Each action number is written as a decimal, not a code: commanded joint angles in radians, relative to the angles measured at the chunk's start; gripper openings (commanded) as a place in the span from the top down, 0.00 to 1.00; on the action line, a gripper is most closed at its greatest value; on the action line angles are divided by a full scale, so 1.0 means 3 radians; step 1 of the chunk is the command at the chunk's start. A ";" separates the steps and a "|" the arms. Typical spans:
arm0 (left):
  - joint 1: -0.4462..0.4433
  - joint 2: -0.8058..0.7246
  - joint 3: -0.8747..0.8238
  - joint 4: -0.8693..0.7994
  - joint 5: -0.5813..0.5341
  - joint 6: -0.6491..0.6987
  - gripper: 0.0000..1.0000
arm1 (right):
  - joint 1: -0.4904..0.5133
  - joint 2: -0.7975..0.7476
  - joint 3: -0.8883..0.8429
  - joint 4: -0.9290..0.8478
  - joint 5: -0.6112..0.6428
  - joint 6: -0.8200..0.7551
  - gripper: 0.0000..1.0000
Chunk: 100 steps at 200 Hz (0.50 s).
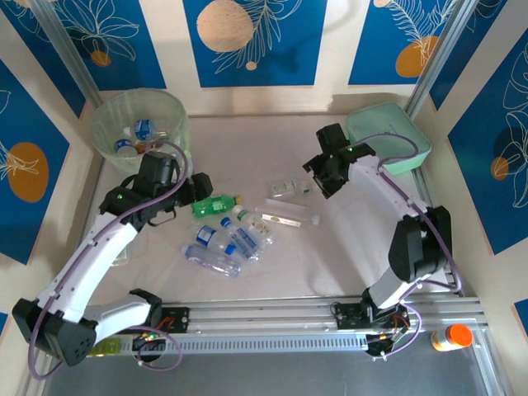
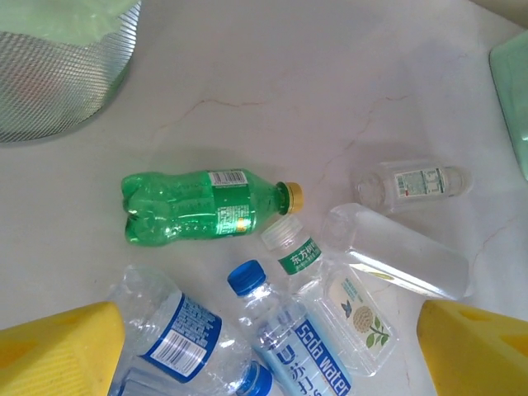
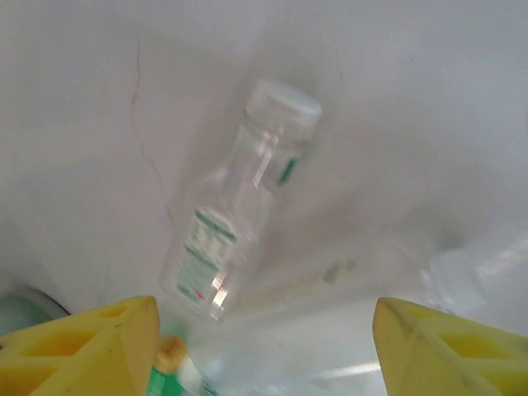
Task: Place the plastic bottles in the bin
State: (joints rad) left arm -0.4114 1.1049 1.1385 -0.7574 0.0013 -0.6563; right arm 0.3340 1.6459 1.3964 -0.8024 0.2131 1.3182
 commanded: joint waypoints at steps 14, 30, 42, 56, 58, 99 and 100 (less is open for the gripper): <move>0.0022 -0.0046 -0.0117 0.0415 0.0514 -0.0126 0.09 | -0.0122 0.0576 0.0514 -0.0180 -0.0194 0.0514 0.20; 0.0021 -0.0071 -0.0191 0.0503 0.0577 -0.0205 0.09 | -0.0131 0.0754 0.0615 -0.0202 -0.0199 0.0605 0.17; 0.0021 -0.0071 -0.0232 0.0575 0.0654 -0.0212 0.09 | -0.0140 0.0851 0.0617 -0.0173 -0.0232 0.0687 0.16; 0.0021 -0.0058 -0.0173 0.0514 0.0559 -0.0207 0.09 | -0.0157 0.0948 0.0607 -0.0126 -0.0271 0.0760 0.15; 0.0021 -0.0062 -0.0171 0.0515 0.0554 -0.0212 0.09 | -0.0161 0.0962 0.0606 -0.0123 -0.0277 0.0768 0.15; 0.0022 -0.0015 -0.0149 0.0616 0.0619 -0.0338 0.09 | -0.0179 0.1272 0.0684 -0.0045 -0.0382 0.0841 0.18; 0.0022 -0.0014 -0.0149 0.0614 0.0619 -0.0341 0.09 | -0.0178 0.1278 0.0686 -0.0043 -0.0383 0.0839 0.18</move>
State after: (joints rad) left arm -0.4099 1.1000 1.0843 -0.6056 0.1574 -0.7292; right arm 0.2863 1.9800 1.5650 -0.8017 0.1349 1.5238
